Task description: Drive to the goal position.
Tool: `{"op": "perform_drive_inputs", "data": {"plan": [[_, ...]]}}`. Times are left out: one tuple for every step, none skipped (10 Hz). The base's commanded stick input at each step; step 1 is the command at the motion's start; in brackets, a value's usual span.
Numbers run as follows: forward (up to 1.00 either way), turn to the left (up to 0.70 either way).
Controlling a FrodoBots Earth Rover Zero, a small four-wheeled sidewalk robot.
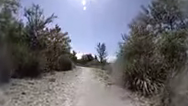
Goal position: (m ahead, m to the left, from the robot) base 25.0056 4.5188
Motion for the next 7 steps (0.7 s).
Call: {"op": "perform_drive_inputs", "data": {"plan": [[0.45, 0.00], [0.45, 0.00], [0.45, 0.00], [0.45, 0.00], [0.45, 0.00], [0.45, 0.00], [0.45, 0.10]]}}
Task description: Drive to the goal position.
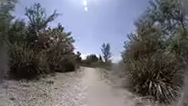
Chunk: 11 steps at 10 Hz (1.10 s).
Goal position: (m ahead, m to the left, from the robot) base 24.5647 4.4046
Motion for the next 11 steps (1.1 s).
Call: {"op": "perform_drive_inputs", "data": {"plan": [[0.45, 0.27], [0.45, 0.27], [0.45, 0.27], [0.45, 0.27], [0.45, 0.12], [0.45, 0.00], [0.45, 0.00], [0.45, 0.00], [0.45, 0.00], [0.45, 0.00], [0.45, 0.00]]}}
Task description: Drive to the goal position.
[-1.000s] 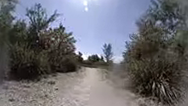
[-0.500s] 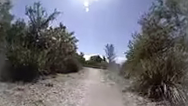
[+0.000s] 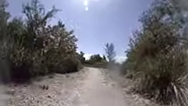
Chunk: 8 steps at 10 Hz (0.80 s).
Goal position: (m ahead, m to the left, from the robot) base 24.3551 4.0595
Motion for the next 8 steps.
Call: {"op": "perform_drive_inputs", "data": {"plan": [[0.45, 0.00], [0.45, 0.00], [0.45, 0.00], [0.45, 0.00], [0.45, 0.00], [0.45, 0.00], [0.45, 0.00], [0.45, 0.00]]}}
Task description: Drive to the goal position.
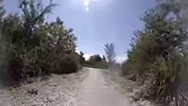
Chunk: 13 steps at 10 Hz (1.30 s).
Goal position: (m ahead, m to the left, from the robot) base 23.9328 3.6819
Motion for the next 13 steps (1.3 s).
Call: {"op": "perform_drive_inputs", "data": {"plan": [[0.45, 0.00], [0.45, 0.00], [0.45, 0.00], [0.45, 0.00], [0.45, 0.00], [0.45, 0.00], [0.45, 0.00], [0.45, 0.00], [0.45, 0.00], [0.45, 0.00], [0.45, 0.00], [0.45, 0.00], [0.45, 0.00]]}}
